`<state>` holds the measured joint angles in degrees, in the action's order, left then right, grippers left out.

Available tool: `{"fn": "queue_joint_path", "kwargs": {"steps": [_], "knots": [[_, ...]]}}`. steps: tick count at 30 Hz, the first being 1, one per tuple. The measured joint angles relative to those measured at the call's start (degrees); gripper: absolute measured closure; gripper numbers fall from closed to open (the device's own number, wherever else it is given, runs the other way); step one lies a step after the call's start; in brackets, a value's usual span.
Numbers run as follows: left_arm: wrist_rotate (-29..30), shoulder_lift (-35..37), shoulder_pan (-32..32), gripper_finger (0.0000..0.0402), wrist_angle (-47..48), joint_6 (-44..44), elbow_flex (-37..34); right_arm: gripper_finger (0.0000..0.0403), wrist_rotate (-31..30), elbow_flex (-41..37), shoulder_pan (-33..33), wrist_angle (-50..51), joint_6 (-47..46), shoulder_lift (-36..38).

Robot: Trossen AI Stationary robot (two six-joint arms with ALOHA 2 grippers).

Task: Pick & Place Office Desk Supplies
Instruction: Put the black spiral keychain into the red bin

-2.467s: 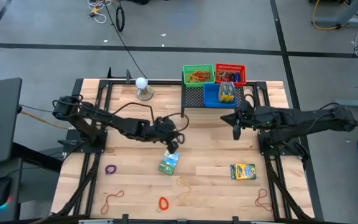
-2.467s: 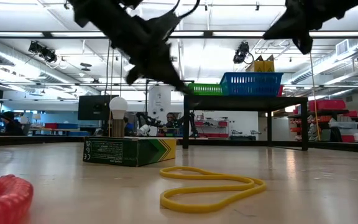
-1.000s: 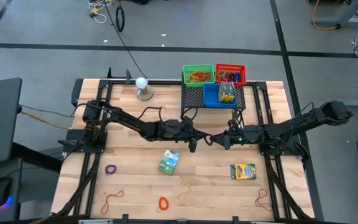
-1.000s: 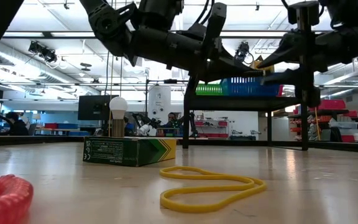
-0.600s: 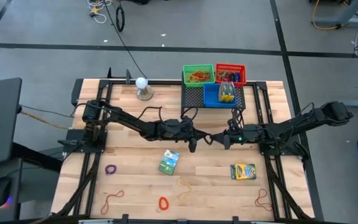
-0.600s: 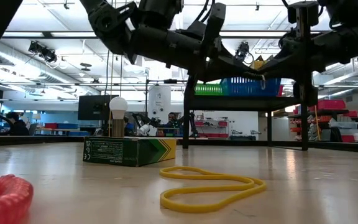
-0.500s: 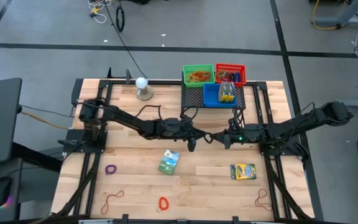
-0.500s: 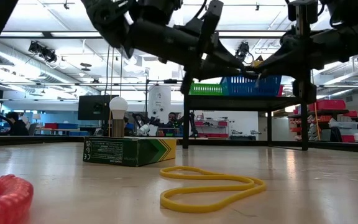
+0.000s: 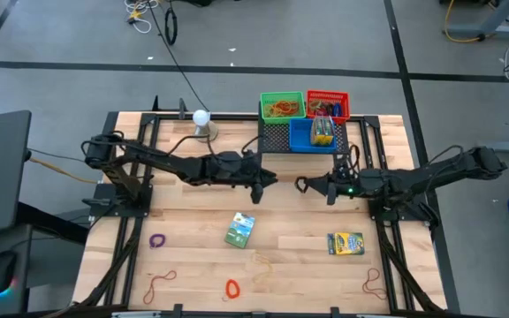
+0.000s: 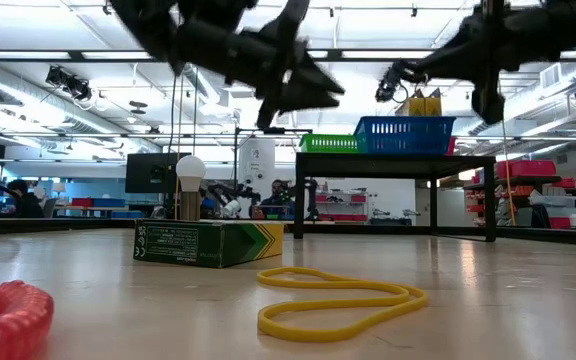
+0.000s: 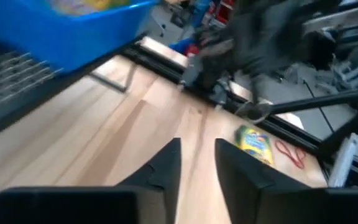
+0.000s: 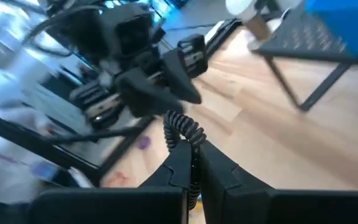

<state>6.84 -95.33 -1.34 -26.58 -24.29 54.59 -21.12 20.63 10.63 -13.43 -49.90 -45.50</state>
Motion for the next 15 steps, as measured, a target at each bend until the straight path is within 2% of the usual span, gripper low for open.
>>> {"fn": "queue_joint_path", "kwargs": {"steps": [4,7,11,15], "knots": [[0.5,0.5,-0.9,0.0354,-10.5,-2.4,-7.1,0.0388,-2.2,9.7,0.0,17.0,6.0,2.6],[1.3,0.5,-0.8,0.039,-17.4,-3.6,-10.9,0.0388,-6.3,18.8,-0.5,28.1,10.2,3.4],[1.5,0.5,-0.8,0.0393,-21.9,-4.3,-13.3,0.0387,-11.5,30.2,-5.7,41.3,16.0,3.1],[1.8,0.5,-0.9,0.0389,-22.0,-4.4,-13.4,0.0385,-12.2,36.2,-16.7,45.4,24.6,2.8]]}}
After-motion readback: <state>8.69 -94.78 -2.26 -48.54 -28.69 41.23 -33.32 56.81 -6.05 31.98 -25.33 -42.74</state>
